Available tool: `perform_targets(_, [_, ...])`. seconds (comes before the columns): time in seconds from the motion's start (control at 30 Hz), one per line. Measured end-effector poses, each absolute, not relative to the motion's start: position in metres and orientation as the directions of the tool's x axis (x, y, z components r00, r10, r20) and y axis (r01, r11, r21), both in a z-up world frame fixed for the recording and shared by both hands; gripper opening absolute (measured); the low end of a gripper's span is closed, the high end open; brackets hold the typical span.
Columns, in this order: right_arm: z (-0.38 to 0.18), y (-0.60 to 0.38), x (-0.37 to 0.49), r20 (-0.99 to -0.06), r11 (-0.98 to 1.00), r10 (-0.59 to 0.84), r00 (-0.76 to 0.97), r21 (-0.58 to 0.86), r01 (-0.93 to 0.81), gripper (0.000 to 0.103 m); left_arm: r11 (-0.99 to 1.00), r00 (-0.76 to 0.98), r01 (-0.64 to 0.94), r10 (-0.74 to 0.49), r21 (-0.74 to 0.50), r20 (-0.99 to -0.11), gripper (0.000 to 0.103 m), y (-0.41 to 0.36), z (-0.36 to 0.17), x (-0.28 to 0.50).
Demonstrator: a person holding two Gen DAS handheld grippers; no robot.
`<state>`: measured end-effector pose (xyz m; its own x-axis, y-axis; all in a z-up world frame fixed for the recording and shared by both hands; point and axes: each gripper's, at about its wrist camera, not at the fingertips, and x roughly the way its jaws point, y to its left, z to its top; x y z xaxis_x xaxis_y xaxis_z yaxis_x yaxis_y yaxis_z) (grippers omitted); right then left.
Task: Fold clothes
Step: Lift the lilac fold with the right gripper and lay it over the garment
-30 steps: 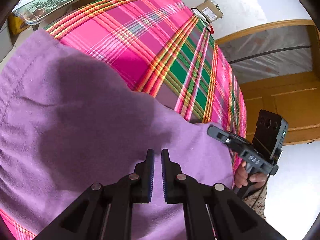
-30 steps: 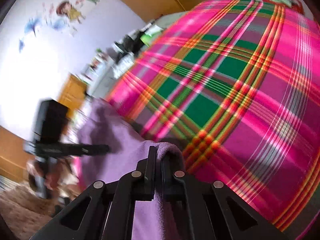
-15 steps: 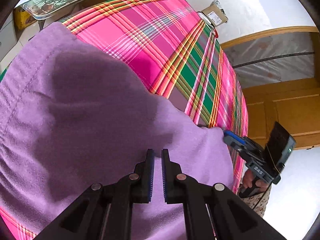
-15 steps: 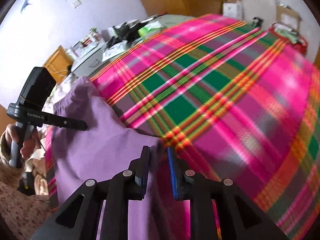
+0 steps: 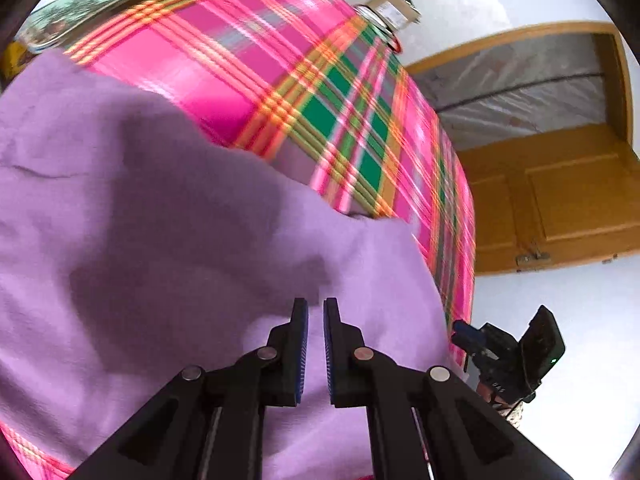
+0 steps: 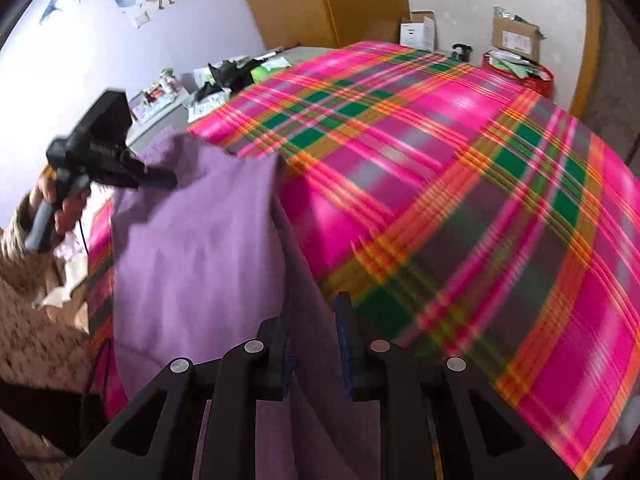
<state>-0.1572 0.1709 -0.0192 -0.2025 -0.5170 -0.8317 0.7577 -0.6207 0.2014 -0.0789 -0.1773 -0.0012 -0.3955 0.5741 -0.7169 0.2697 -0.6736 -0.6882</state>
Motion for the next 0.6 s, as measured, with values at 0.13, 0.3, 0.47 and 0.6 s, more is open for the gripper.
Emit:
perform_targets(0.13, [-0.027, 0.181, -0.140, -0.850, -0.599, -0.496, -0.176, 0.188, 0.779, 0.020, -0.677, -0.370, 0.225, 0.606, -0.701, -0.704, 0.008, -0.159, 0.000, -0.083])
perform_targets(0.3, [-0.035, 0.187, -0.127, -0.866, -0.597, -0.471, -0.167, 0.174, 0.783, 0.020, -0.686, -0.339, 0.178, 0.630, -0.705, -0.699, 0.008, -0.135, 0.003, -0.089])
perform_targets(0.47, [-0.030, 0.204, -0.128, -0.851, -0.641, -0.474, -0.227, 0.156, 0.751, 0.020, -0.694, -0.315, 0.134, 0.647, -0.707, -0.694, 0.010, -0.116, 0.006, -0.095])
perform_targets(0.6, [-0.039, 0.200, -0.122, -0.876, -0.615, -0.434, -0.210, 0.117, 0.780, 0.020, -0.695, -0.289, 0.118, 0.660, -0.710, -0.694, 0.010, -0.102, 0.002, -0.097])
